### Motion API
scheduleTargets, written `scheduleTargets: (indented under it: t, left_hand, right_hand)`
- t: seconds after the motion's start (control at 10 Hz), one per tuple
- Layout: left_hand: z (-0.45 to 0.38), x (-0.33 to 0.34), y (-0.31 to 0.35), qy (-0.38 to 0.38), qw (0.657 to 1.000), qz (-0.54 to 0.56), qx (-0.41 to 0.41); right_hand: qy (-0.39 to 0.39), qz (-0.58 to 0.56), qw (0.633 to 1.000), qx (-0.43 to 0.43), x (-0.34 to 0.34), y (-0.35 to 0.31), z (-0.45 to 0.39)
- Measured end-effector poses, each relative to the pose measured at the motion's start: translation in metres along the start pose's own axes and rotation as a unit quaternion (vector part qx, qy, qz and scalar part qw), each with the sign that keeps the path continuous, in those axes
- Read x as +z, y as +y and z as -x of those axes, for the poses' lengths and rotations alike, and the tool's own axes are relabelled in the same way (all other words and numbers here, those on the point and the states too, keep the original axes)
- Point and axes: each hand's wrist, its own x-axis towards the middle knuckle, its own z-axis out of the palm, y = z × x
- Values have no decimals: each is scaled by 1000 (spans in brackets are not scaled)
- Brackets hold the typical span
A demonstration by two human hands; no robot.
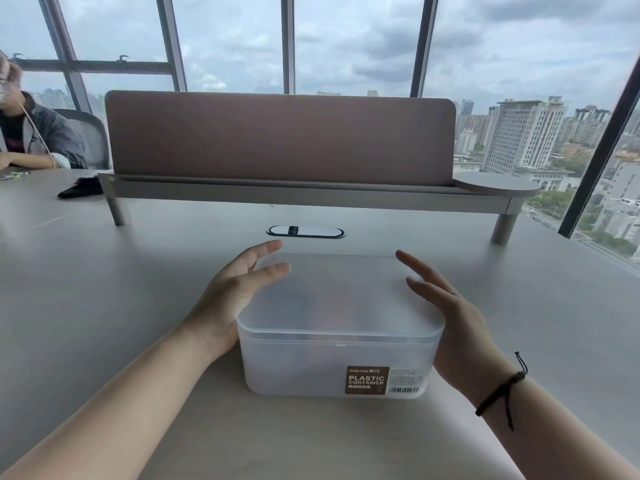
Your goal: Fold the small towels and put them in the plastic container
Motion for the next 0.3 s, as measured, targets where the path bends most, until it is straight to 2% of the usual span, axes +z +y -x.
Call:
scheduleTargets:
  t: [0.1, 0.2, 0.3]
  left_hand:
    - [-5, 2, -6, 34, 998, 42, 14]
    - [-14, -3, -15, 107, 994, 7, 32]
    - [-22, -18, -27, 224, 961, -149, 68]
  right_hand:
    - [0, 38, 999, -12, 1, 0, -2]
    - [-15, 73, 997, -22, 1, -2, 0]
    - [6, 77, 996, -38, 3, -9, 3]
